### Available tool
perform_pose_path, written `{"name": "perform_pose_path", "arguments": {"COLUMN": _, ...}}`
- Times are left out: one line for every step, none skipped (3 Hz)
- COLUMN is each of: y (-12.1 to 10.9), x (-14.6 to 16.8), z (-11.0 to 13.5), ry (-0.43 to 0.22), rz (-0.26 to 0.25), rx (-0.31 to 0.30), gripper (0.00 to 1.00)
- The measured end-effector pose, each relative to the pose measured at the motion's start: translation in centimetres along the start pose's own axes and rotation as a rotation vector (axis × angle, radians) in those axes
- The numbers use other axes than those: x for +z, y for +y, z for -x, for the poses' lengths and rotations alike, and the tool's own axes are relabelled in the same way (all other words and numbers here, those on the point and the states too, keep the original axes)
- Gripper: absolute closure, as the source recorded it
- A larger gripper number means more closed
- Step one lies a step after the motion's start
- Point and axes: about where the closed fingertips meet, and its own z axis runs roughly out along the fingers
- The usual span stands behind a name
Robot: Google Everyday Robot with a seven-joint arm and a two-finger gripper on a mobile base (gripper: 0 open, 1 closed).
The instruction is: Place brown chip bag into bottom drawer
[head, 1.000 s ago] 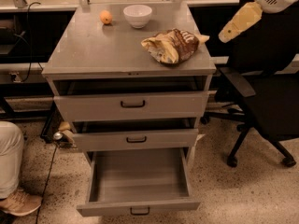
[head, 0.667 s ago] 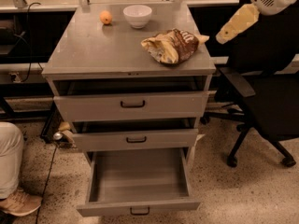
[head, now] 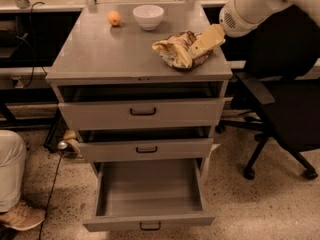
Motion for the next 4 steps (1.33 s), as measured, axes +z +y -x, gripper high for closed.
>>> {"name": "perform_pose_path", "arguments": {"y": 2.2, "x": 3.4, "z": 2.1, "ry": -0.009, "rz": 0.03, "rx": 0.045, "gripper": 0.0}}
{"name": "perform_pose_path", "arguments": {"y": 4.2, "x": 6.5, "z": 4.3, "ry": 0.015, "rz": 0.016, "rx": 0.093, "gripper": 0.0}}
{"name": "perform_pose_path", "arguments": {"y": 5.5, "x": 7.5, "z": 5.5, "ry": 0.029, "rz": 0.003, "rx": 0.106, "gripper": 0.0}}
{"name": "perform_pose_path", "arguments": {"y": 6.5, "x": 9.9, "z": 6.0, "ry": 0.061, "rz": -0.001, "rx": 0.11, "gripper": 0.0}}
